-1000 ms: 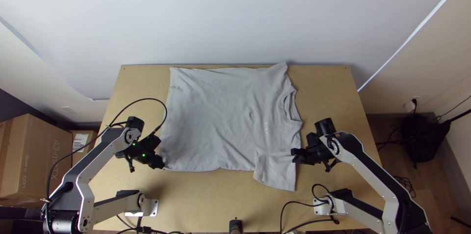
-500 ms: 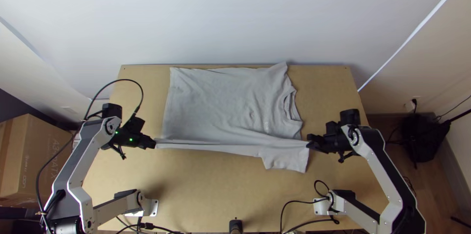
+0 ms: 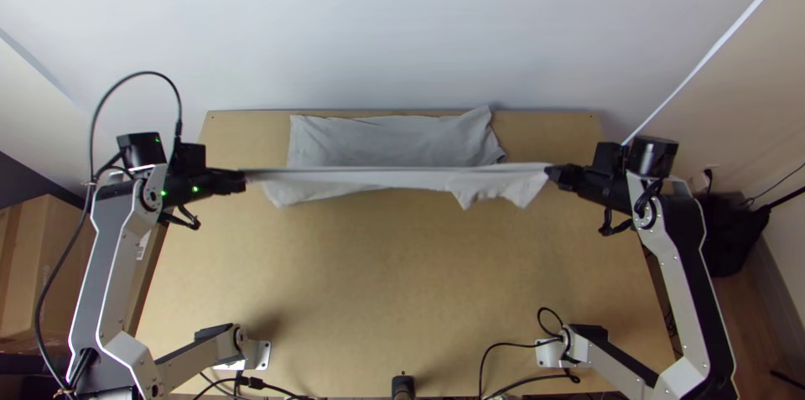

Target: Fold the t-shirt

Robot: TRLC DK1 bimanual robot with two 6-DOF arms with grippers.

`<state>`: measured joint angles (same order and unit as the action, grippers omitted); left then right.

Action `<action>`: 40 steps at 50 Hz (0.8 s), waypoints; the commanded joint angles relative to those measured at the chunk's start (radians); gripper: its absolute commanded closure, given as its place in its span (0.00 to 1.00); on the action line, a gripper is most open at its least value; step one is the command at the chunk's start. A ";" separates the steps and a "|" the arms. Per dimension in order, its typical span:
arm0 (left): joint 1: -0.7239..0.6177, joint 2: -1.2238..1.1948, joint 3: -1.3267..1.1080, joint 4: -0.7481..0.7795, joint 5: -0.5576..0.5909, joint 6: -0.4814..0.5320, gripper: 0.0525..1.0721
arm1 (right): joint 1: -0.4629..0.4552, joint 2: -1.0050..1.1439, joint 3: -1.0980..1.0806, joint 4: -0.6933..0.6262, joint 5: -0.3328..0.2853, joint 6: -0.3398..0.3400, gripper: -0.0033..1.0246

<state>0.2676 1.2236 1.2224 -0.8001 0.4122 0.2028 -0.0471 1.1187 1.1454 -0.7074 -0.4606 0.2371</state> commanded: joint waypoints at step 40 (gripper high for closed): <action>-0.030 0.192 0.937 0.190 -0.148 -0.396 0.98 | 0.044 0.199 0.740 0.487 0.327 0.054 0.98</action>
<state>0.2146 1.4357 2.0666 -0.6407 0.3283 -0.1608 0.0029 1.3605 1.8069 -0.2680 -0.2001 0.2802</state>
